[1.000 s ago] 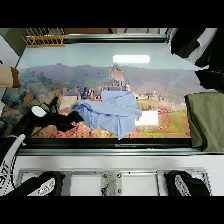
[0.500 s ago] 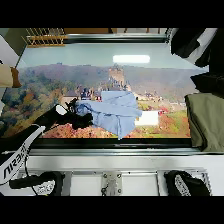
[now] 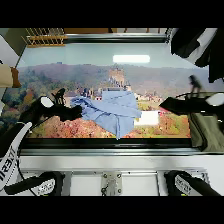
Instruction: Fold the clothes and pants, and hang the long-sleeved shirts on hangers.
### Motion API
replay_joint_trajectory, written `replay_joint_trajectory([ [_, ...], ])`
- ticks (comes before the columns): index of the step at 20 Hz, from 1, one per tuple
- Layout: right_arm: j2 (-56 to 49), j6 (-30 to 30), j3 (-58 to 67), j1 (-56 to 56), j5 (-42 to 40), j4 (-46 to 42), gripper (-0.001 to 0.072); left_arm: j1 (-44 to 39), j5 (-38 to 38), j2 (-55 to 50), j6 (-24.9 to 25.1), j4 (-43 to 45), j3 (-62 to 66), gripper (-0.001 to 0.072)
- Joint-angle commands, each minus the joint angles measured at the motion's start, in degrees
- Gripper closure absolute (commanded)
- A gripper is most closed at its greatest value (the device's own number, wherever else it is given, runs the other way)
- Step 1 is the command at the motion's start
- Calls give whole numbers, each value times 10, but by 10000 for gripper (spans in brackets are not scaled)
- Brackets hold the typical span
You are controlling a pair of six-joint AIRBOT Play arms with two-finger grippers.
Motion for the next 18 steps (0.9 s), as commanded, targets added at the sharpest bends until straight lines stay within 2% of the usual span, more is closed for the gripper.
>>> replay_joint_trajectory([
  [1,-131,-20,-9,70,-72,49,258,11,-14,17,1,25,5,699],
  [4,-204,-40,19,117,-104,96,257,10,-17,17,1,25,5,700],
  [9,-241,-41,58,143,-115,98,262,10,-16,17,1,25,5,700],
  [10,-240,-41,60,144,-115,98,370,10,-16,17,1,25,5,700],
  [11,-238,-42,60,143,-114,97,591,10,-17,17,1,25,5,699],
  [12,-233,-50,63,142,-111,93,696,11,-17,17,1,27,6,699],
  [15,-174,-58,123,116,-57,18,698,46,-51,29,11,36,61,700],
  [18,-73,-58,248,58,6,-27,698,91,-88,98,17,56,183,700],
])
